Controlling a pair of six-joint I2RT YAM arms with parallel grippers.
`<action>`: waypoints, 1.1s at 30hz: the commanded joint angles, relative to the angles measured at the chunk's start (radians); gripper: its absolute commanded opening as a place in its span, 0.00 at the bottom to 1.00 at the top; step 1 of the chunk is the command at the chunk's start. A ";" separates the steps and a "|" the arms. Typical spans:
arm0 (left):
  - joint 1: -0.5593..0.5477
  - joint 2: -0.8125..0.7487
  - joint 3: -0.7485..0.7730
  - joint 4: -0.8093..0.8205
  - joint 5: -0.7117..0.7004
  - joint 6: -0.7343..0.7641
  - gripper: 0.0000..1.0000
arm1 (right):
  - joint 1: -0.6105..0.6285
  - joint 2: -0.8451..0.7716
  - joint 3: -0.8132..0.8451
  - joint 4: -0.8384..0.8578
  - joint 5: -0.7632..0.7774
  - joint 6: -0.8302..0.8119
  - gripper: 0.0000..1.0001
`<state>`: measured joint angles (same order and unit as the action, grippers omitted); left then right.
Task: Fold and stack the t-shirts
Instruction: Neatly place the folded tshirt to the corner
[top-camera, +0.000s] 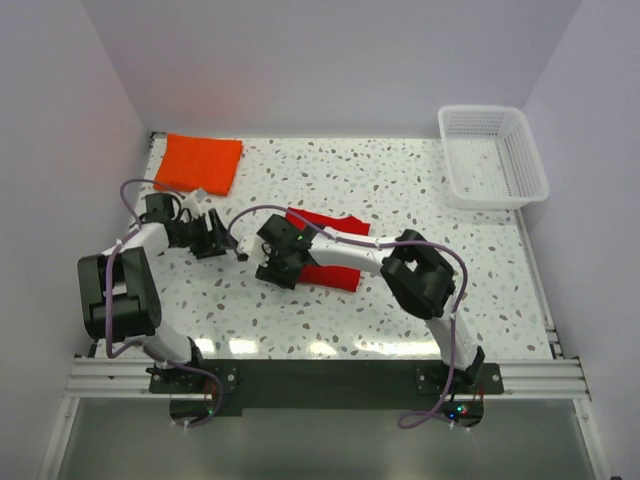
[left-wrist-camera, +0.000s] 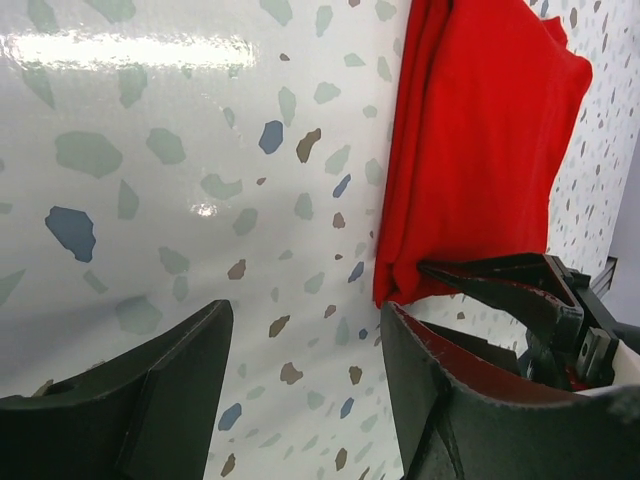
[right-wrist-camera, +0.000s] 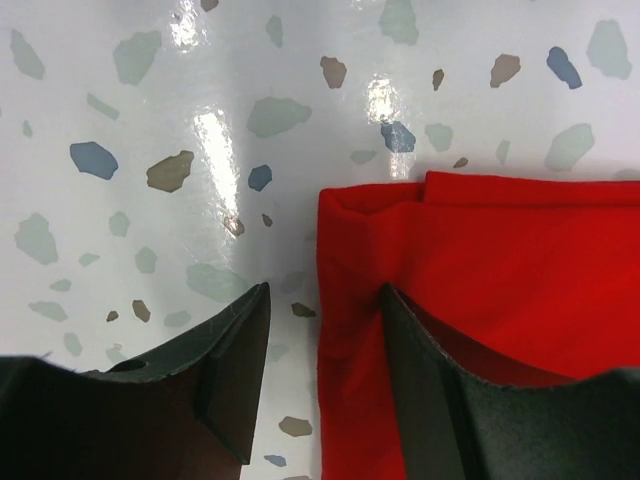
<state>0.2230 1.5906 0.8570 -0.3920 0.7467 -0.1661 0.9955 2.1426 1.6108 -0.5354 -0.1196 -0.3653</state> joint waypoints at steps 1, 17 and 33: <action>0.007 -0.003 -0.016 0.030 -0.012 -0.024 0.66 | 0.012 0.016 0.028 0.060 0.032 -0.030 0.52; -0.091 0.037 -0.150 0.298 0.138 -0.232 0.87 | -0.064 -0.127 -0.101 0.163 -0.115 -0.083 0.00; -0.355 0.276 -0.216 1.005 0.122 -0.828 0.86 | -0.074 -0.194 -0.098 0.172 -0.256 -0.054 0.00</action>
<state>-0.0879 1.8126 0.6544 0.4622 0.9035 -0.8616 0.9173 2.0010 1.5021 -0.4046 -0.3214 -0.4271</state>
